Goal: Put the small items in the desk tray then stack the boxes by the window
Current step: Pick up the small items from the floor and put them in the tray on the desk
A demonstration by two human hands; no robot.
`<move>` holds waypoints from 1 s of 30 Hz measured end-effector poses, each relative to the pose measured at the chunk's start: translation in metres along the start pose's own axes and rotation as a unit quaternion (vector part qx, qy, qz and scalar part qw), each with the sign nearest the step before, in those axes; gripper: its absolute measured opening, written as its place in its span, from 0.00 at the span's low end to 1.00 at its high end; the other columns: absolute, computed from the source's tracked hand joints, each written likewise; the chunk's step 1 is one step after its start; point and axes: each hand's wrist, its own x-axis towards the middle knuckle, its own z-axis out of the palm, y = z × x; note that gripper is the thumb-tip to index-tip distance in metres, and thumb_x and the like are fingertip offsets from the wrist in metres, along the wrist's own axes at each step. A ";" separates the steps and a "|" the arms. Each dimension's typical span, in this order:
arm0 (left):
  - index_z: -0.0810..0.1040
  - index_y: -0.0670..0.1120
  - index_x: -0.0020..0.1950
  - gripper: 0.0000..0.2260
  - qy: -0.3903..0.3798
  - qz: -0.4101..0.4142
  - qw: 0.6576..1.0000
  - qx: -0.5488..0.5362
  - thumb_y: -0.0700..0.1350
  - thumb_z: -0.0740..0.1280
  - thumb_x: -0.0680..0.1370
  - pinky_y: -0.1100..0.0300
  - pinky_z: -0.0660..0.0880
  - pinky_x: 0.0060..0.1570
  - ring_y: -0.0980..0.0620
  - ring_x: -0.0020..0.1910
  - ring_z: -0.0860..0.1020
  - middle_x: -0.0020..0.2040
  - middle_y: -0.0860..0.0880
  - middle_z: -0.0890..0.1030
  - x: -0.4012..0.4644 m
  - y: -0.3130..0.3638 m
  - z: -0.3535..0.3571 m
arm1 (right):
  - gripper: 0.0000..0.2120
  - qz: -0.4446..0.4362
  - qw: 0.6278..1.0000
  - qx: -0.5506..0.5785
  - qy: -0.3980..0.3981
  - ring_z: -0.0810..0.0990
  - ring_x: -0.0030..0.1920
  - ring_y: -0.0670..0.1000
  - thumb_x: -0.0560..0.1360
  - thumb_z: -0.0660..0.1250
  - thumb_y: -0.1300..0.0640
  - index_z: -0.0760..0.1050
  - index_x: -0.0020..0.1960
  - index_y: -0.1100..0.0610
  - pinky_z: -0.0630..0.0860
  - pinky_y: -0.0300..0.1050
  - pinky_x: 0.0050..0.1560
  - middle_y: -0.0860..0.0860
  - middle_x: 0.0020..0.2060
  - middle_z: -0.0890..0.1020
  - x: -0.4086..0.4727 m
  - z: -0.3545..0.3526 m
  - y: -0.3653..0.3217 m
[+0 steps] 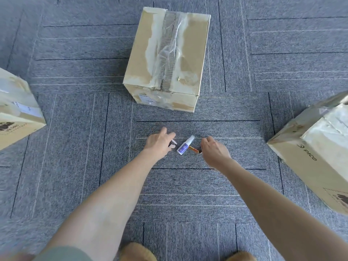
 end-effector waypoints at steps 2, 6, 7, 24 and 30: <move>0.71 0.50 0.69 0.24 -0.005 -0.033 0.999 -0.004 0.57 0.70 0.77 0.58 0.78 0.38 0.53 0.41 0.77 0.65 0.45 0.72 -0.005 -0.005 -0.002 | 0.10 -0.019 1.000 -0.020 0.009 0.72 0.41 0.49 0.84 0.54 0.57 0.71 0.59 0.60 0.73 0.43 0.44 0.52 0.48 0.76 0.002 0.001 0.001; 0.72 0.45 0.67 0.25 -0.006 -0.098 0.995 -0.035 0.61 0.66 0.77 0.59 0.73 0.35 0.52 0.39 0.77 0.50 0.50 0.78 -0.015 -0.011 -0.002 | 0.26 -0.088 0.994 -0.062 -0.031 0.74 0.44 0.48 0.80 0.59 0.37 0.68 0.65 0.58 0.79 0.44 0.49 0.54 0.54 0.76 0.004 0.006 0.009; 0.72 0.45 0.66 0.25 -0.004 -0.105 0.993 -0.043 0.60 0.65 0.77 0.59 0.72 0.36 0.52 0.38 0.77 0.45 0.51 0.78 -0.017 -0.011 -0.001 | 0.28 -0.100 0.992 -0.058 -0.051 0.74 0.45 0.48 0.78 0.62 0.36 0.68 0.65 0.58 0.78 0.43 0.49 0.54 0.55 0.75 0.004 0.008 0.011; 0.73 0.49 0.59 0.20 -0.045 -0.151 0.971 -0.181 0.58 0.72 0.73 0.57 0.78 0.43 0.50 0.43 0.81 0.49 0.51 0.81 -0.020 -0.012 0.001 | 0.16 0.006 0.999 0.027 -0.029 0.71 0.30 0.47 0.86 0.52 0.47 0.69 0.58 0.59 0.74 0.40 0.29 0.49 0.36 0.75 0.010 0.007 -0.011; 0.76 0.48 0.54 0.15 -0.067 -0.146 0.965 -0.209 0.55 0.73 0.73 0.57 0.77 0.43 0.50 0.45 0.80 0.48 0.51 0.81 -0.021 -0.014 0.008 | 0.17 -0.019 0.996 -0.044 -0.071 0.76 0.37 0.48 0.83 0.60 0.46 0.69 0.61 0.60 0.75 0.41 0.38 0.49 0.40 0.75 0.010 0.006 -0.021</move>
